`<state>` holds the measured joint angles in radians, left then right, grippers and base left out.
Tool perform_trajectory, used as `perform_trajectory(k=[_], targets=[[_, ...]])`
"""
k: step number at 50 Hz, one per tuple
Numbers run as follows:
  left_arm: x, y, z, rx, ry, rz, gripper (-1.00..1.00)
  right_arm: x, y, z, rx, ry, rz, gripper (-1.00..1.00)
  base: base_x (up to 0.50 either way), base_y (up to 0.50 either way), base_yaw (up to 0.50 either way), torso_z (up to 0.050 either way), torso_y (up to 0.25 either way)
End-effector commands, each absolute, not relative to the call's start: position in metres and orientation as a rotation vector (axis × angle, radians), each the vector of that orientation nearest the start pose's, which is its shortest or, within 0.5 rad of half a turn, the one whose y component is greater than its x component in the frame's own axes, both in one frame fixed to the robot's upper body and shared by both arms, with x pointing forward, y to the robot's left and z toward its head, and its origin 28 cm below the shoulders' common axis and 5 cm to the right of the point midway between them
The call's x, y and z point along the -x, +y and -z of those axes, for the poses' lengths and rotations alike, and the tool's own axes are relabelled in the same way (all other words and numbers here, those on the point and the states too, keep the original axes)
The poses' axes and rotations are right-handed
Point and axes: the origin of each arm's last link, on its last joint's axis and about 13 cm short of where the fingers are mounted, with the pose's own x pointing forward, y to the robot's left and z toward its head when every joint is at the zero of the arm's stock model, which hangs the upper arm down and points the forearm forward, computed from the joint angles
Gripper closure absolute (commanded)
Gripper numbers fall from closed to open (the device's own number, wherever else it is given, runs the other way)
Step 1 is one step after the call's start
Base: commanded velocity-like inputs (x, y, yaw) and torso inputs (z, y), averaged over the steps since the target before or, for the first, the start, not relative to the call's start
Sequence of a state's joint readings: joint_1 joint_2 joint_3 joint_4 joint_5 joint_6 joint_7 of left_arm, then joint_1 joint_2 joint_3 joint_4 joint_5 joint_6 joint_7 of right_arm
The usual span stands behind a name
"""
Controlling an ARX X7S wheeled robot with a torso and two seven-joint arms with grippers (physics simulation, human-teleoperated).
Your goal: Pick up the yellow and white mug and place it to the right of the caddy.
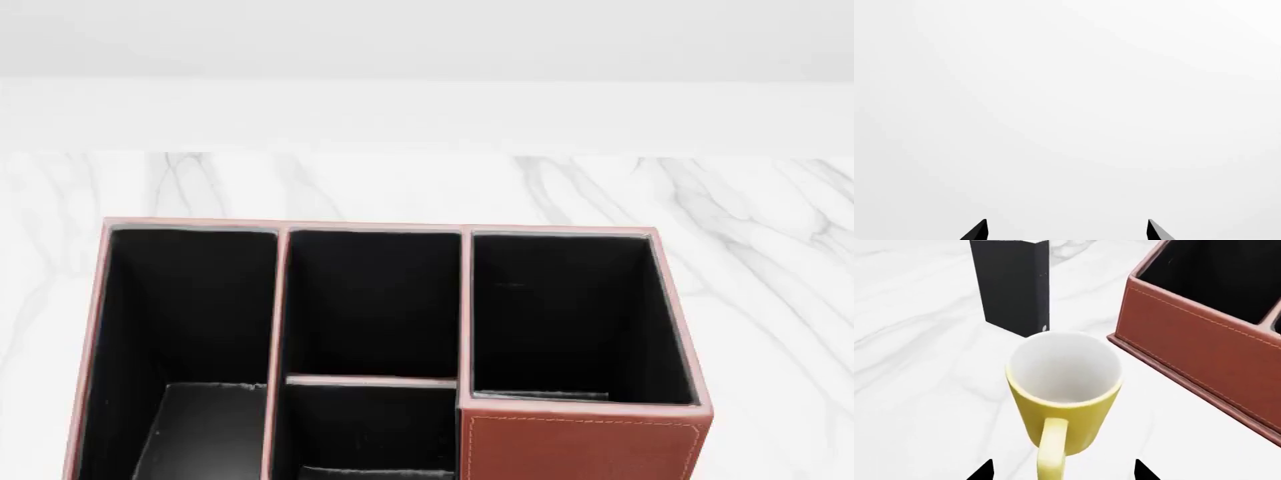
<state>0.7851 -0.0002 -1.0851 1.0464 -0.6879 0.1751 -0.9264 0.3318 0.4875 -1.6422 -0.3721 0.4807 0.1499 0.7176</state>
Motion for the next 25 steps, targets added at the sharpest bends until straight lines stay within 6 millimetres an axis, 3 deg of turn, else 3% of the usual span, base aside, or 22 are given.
perform_trajectory(k=[1, 25], targets=[[-0.006, 0.314, -0.194, 0.047, -0.701, -1.401, -1.00, -0.062, -0.004, -0.005, 0.212, 0.291, -0.870, -1.00, 0.00, 0.00, 0.00, 0.000, 0.000], [-0.008, 0.312, -0.192, 0.040, -0.698, -1.391, -1.00, -0.070, -0.001, 0.015, 0.246, 0.320, -0.880, -1.00, 0.00, 0.00, 0.00, 0.000, 0.000]])
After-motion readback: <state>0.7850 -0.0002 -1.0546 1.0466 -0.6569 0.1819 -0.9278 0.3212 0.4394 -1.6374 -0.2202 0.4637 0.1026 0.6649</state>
